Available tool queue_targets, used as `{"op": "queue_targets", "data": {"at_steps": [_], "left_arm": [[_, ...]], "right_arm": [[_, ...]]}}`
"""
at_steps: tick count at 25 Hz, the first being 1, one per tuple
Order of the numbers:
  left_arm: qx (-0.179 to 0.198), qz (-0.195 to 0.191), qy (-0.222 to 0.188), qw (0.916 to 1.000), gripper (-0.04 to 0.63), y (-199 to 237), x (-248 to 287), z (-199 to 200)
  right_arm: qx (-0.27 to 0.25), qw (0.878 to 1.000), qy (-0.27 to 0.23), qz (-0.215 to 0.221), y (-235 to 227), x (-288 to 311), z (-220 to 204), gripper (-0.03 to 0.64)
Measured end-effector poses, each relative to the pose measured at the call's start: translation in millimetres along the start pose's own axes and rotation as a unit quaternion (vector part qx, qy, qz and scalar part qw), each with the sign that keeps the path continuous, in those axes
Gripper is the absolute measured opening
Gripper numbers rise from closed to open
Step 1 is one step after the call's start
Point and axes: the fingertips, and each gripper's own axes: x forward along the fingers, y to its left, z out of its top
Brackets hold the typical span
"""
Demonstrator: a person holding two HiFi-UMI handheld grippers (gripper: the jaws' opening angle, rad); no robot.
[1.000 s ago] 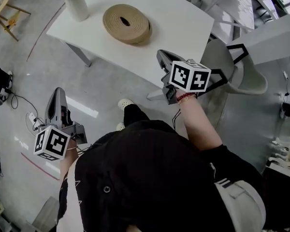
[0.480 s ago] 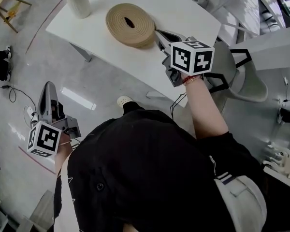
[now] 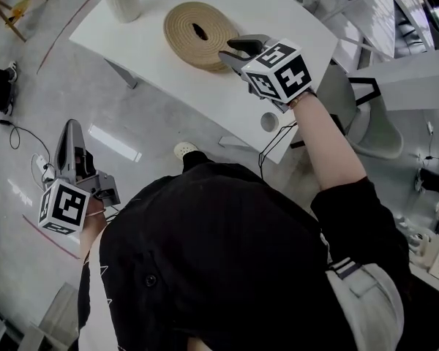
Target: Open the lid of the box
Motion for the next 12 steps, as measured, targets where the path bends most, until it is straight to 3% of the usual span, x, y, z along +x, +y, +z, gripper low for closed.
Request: {"op": "queue_targets", "data": {"at_steps": [6, 12], "left_arm": [[0.0, 0.012, -0.003, 0.9999, 0.009, 7, -8, -2], [-0.013, 0.015, -0.002, 0.9998, 0.009, 11, -17, -7]], "right_arm": [[-0.096, 0.992, 0.074, 0.037, 8, 11, -19, 0.164], [-0.208, 0.966, 0.145, 0.039, 12, 20, -39, 0.213]]}}
